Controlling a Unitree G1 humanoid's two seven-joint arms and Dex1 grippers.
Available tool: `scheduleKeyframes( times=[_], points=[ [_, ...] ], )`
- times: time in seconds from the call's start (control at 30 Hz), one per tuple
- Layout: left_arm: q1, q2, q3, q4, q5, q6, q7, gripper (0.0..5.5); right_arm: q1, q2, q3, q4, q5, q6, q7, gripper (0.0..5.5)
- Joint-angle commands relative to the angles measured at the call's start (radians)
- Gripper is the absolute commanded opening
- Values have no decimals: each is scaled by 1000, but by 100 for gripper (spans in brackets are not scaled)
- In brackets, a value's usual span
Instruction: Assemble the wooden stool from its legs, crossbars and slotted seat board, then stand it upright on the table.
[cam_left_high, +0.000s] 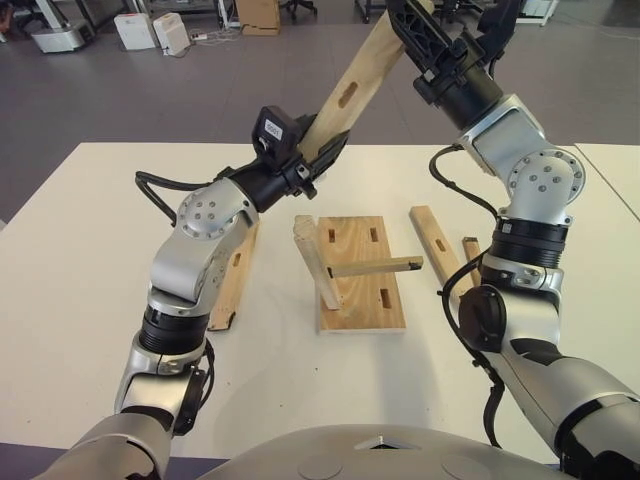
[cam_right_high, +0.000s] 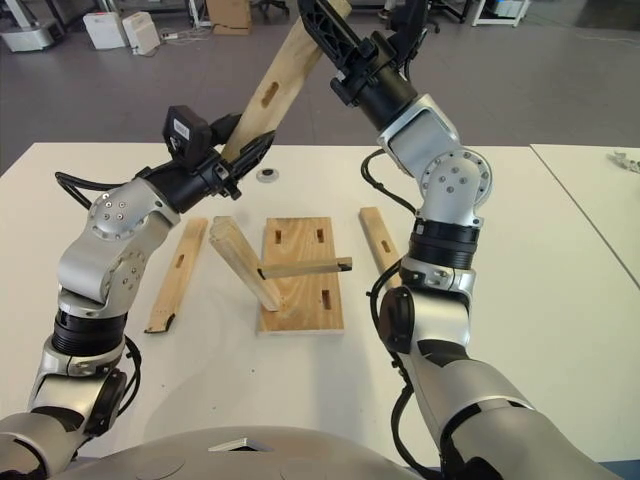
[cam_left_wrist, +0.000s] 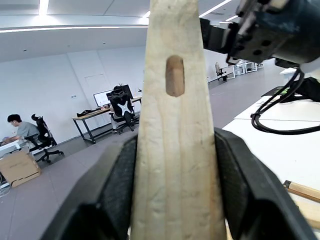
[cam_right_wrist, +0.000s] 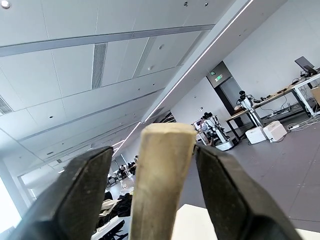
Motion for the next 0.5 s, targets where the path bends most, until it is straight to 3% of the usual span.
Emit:
scheduleKeyframes(
  times=[0.03,0.33,0.43,0.5],
  points=[
    [-30,11,-9,-12,42,-34,-17,207,-30,-3,-8,-14,60,53,-47,254],
    [-17,49,-23,-21,105,-127,-91,207,30,-37,-26,-68,183,142,-130,104],
    [-1,71,-36,-27,139,-136,-107,278,96,-60,-27,-132,188,145,-151,101],
    [45,84,15,-54,129,-109,-87,309,241,-105,-69,-208,153,122,-184,101]
  ],
)
